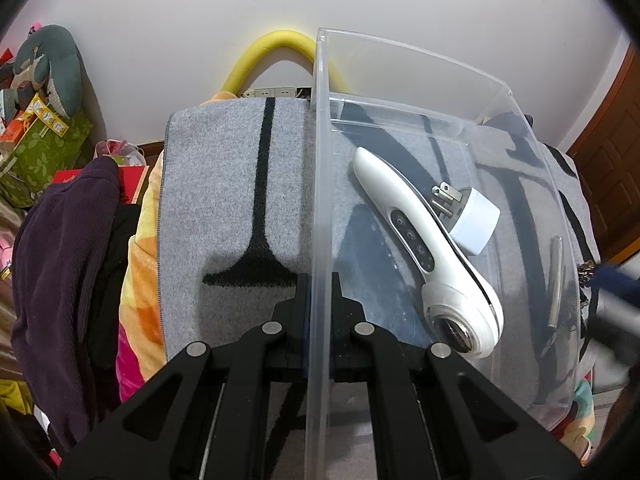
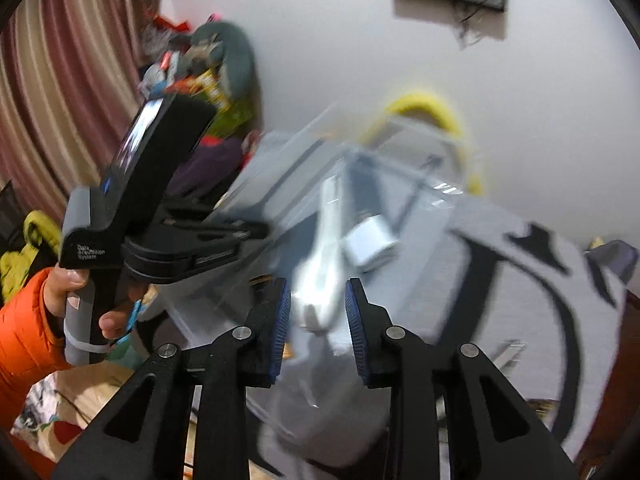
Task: Organize rigid objects
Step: 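Carry the amber cylinder into the box and open the right tool, then grasp the small black round cap with the right tool and lift it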
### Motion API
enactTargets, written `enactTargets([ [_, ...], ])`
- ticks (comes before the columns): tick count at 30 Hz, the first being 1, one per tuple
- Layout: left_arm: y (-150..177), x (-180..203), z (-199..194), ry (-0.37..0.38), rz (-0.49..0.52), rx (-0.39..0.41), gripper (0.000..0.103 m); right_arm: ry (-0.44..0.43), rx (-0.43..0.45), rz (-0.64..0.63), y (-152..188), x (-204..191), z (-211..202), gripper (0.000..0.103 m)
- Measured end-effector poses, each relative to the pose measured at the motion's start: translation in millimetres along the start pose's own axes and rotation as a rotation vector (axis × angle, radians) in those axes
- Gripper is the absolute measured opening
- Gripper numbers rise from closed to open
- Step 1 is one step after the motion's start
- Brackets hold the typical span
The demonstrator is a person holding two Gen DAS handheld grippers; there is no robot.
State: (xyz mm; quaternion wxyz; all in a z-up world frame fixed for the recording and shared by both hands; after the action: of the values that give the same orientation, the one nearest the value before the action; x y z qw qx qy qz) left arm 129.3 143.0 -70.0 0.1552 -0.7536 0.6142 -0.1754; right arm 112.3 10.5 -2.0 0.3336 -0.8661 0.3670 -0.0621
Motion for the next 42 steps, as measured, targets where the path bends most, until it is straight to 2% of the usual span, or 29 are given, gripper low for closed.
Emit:
enactTargets([
  [3,0,1,0,-0.004,0.004,0.000,0.005,0.067,0.058,0.039,9,29,-34,0.039],
  [7,1,1,0,-0.011,0.008,-0.001,0.005,0.155,0.098,0.106,22,65,-67,0.043],
  [11,1,3,0,-0.020,0.011,-0.003,0.005,0.251,0.091,0.183,40,104,-85,0.049],
  [14,1,4,1,-0.025,0.014,-0.004,0.005,0.298,0.046,0.243,58,136,-82,0.050],
  [20,1,6,1,-0.045,0.022,-0.002,0.005,0.283,-0.061,0.336,97,168,-50,0.050],
  [26,2,8,1,-0.059,0.035,0.004,0.005,0.236,-0.126,0.373,111,178,-18,0.050],
  [27,2,7,1,-0.056,0.033,0.003,0.005,0.234,-0.131,0.378,114,182,-14,0.044],
  [29,2,6,1,-0.049,0.027,0.001,0.005,0.240,-0.127,0.381,116,182,-12,0.032],
  [32,3,5,2,-0.045,0.024,0.000,0.005,0.227,-0.110,0.374,116,180,-18,0.032],
  [36,4,5,3,-0.042,0.022,-0.003,0.005,0.251,-0.086,0.342,110,172,-27,0.032],
  [42,4,4,4,-0.035,0.021,-0.003,0.005,0.248,0.004,0.298,78,150,-57,0.032],
])
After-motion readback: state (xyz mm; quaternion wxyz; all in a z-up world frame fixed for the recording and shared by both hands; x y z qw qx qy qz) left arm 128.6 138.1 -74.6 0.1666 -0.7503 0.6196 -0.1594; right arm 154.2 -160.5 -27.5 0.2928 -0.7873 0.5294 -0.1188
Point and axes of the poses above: each gripper's, at about its wrist camera, not at the fingertips, and z roughly the way its jaws point, x to its right, y to its underside, the point moved 2 cm from there along z, roughly the way its jaws point, and after that the axes turned 3 degrees about -x, right-handed, at the moved point
